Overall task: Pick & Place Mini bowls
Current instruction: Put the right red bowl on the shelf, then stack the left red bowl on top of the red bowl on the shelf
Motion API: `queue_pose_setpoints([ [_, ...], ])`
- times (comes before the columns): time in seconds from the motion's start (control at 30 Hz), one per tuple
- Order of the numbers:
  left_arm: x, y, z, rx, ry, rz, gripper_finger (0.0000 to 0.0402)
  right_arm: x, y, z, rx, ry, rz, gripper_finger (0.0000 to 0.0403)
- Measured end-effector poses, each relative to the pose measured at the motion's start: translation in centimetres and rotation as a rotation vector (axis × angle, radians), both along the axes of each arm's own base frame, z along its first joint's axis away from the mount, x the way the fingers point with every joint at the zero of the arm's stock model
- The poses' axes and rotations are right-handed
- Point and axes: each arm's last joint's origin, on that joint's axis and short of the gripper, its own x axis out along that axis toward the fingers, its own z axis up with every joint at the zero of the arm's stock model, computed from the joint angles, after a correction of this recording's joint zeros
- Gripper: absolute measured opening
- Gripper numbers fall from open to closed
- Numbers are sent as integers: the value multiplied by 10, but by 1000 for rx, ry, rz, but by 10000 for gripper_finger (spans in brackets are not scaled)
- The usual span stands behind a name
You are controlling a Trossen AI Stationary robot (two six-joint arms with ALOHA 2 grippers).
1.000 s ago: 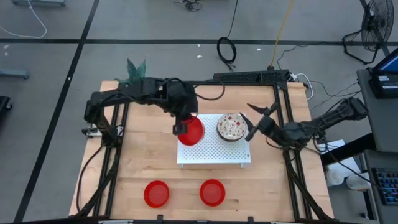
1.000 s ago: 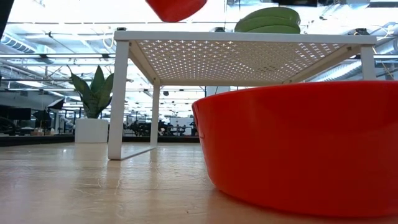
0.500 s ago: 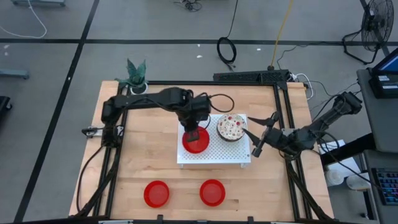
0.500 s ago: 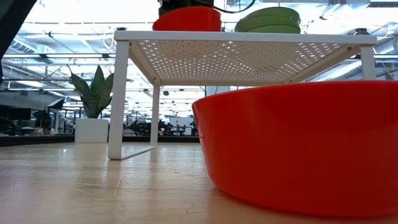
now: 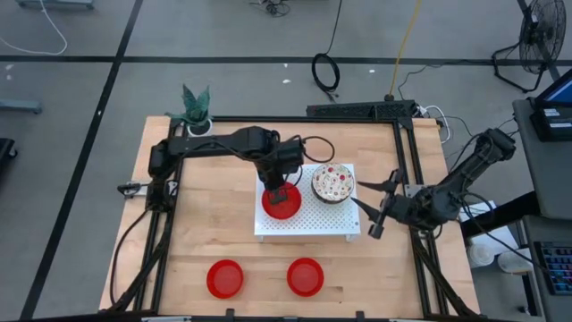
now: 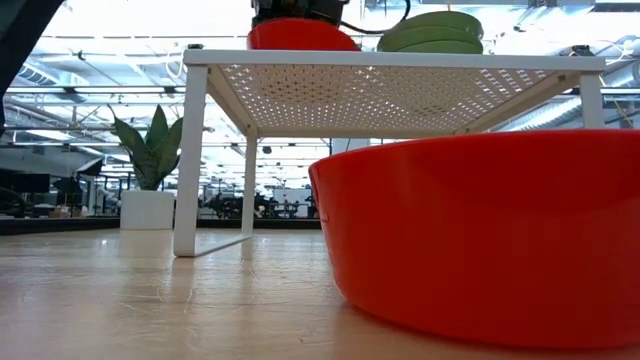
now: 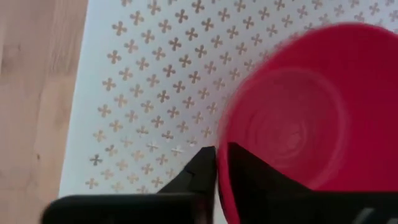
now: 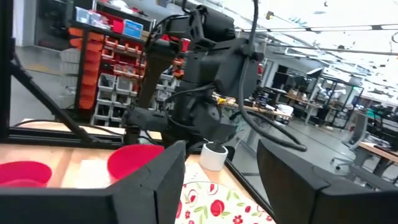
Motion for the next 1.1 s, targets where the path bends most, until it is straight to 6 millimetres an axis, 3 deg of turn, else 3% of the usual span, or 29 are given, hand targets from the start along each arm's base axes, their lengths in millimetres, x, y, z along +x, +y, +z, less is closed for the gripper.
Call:
queue_pose_setpoints([
  [0.3, -9, 7, 17, 13, -76, 4, 148, -1, 1, 0, -29, 11, 0, 185],
  [0.57, -68, -4, 72, 11, -95, 134, 200, -1, 1, 0, -34, 13, -1, 181],
  [0.7, -95, -31, 93, 63, -124, 161, 203, -1, 1, 0, -30, 15, 0, 180],
  [0.87, -114, -84, 104, 131, -178, 68, 196, -1, 1, -1, -20, 13, 1, 180],
  [1.0, -128, -130, 100, 230, -217, 18, 196, -1, 1, -1, -19, 13, 1, 180],
  [1.1, -137, -161, 80, 254, -173, -18, 200, -1, 1, -1, -21, 12, 1, 180],
])
